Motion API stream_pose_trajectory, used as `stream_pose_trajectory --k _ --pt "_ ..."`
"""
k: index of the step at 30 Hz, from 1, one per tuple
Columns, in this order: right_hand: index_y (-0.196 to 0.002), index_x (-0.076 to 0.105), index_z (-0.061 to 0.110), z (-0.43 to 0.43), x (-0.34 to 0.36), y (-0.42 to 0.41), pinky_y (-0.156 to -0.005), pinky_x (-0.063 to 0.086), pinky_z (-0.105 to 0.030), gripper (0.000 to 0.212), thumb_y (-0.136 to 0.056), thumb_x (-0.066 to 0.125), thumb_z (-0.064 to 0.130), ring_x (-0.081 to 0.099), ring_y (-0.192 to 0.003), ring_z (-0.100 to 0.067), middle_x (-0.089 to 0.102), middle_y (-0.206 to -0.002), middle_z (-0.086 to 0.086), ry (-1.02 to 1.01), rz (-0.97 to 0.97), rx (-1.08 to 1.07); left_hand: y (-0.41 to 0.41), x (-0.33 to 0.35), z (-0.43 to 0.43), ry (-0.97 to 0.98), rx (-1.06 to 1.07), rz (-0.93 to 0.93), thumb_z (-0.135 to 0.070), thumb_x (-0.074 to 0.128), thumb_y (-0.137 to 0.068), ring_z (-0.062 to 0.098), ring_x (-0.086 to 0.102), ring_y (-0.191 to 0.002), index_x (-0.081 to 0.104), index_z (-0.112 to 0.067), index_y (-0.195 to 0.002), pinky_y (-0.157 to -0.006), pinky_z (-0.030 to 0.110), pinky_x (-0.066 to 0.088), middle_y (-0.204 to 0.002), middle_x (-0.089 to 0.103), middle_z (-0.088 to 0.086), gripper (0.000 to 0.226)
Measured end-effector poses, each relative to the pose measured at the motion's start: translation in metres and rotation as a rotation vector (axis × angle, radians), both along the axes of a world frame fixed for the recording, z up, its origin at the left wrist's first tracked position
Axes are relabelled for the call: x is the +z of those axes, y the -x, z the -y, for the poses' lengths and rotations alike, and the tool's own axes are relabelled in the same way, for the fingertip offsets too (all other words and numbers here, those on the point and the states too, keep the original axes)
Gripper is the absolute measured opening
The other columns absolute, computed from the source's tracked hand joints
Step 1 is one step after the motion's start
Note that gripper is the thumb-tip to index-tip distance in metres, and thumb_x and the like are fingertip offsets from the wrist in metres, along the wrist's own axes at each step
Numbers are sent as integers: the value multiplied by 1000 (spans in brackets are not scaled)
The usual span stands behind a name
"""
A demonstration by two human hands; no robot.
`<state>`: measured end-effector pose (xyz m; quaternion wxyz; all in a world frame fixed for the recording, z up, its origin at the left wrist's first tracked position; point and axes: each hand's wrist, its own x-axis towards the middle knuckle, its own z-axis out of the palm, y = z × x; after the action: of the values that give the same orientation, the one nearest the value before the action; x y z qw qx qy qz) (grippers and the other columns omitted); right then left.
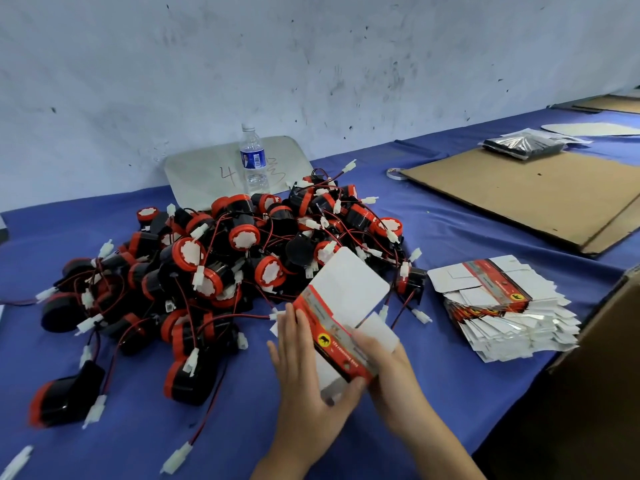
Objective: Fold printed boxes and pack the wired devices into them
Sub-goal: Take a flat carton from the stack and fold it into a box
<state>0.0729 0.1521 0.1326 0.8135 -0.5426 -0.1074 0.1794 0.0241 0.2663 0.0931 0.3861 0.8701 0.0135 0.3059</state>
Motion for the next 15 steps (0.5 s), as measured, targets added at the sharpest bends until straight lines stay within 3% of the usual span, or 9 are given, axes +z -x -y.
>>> stream_pose_trajectory --k 2,4,5,7,8,9,12,13,15 --pt "-109 67 1 8 -2 -8 -74 55 -37 55 -63 81 27 68 -95 -33 69 -107 -21 -16 -131 -87 1 5 -3 74 1 -4 -72 51 -80 13 -7 -149 1 -29 -153 -120 49 -5 -162 -5 -12 98" --pt "-116 65 5 15 -3 -11 -78 57 -39 66 -60 78 39 69 -96 -33 69 -110 -20 -26 -212 -104 2 8 -6 181 -41 -3 -65 61 -75 7 2 -148 8 -38 -151 -120 48 14 -160 2 -22 96" --pt "-116 66 10 17 -3 -11 -81 57 -41 66 -61 78 44 68 -99 -34 70 -111 -19 -31 -244 -87 3 8 -6 230 -80 15 -61 64 -75 2 8 -147 9 -44 -150 -119 35 23 -157 7 -27 94" --pt "-107 73 19 20 -2 -11 -73 59 -36 57 -62 75 55 70 -97 -29 71 -109 -15 -26 -288 -14 3 8 -6 303 -136 49 -54 68 -75 -8 15 -142 12 -55 -146 -104 6 29 -152 14 -31 91" --pt "-104 75 22 20 -1 -10 -68 58 -32 56 -62 72 58 71 -94 -26 72 -108 -14 -5 -308 18 3 7 -6 326 -141 52 -53 69 -74 -9 16 -141 14 -56 -145 -101 3 30 -152 16 -31 90" --pt "-105 74 22 19 0 -10 -65 57 -29 58 -62 69 60 72 -91 -24 73 -107 -12 23 -330 34 2 5 -7 347 -142 54 -54 70 -73 -7 17 -141 15 -55 -145 -104 9 32 -152 17 -30 91" --pt "-118 64 17 14 0 -11 -66 57 -32 64 -71 63 62 71 -93 -24 72 -109 -12 45 -392 -6 3 5 -9 455 -191 72 -57 72 -71 14 26 -145 15 -46 -149 -110 50 37 -158 17 -16 97" --pt "-116 66 17 13 0 -10 -69 58 -34 61 -75 60 63 71 -94 -26 71 -110 -13 8 -429 -9 3 6 -9 481 -210 91 -63 71 -72 18 28 -144 12 -47 -149 -108 55 38 -159 15 -14 98" --pt "-108 73 17 12 1 -10 -73 57 -41 60 -81 53 67 71 -93 -27 71 -111 -14 -83 -509 37 5 11 -8 510 -237 125 -71 67 -72 16 34 -142 6 -51 -149 -107 52 40 -160 13 -15 100"
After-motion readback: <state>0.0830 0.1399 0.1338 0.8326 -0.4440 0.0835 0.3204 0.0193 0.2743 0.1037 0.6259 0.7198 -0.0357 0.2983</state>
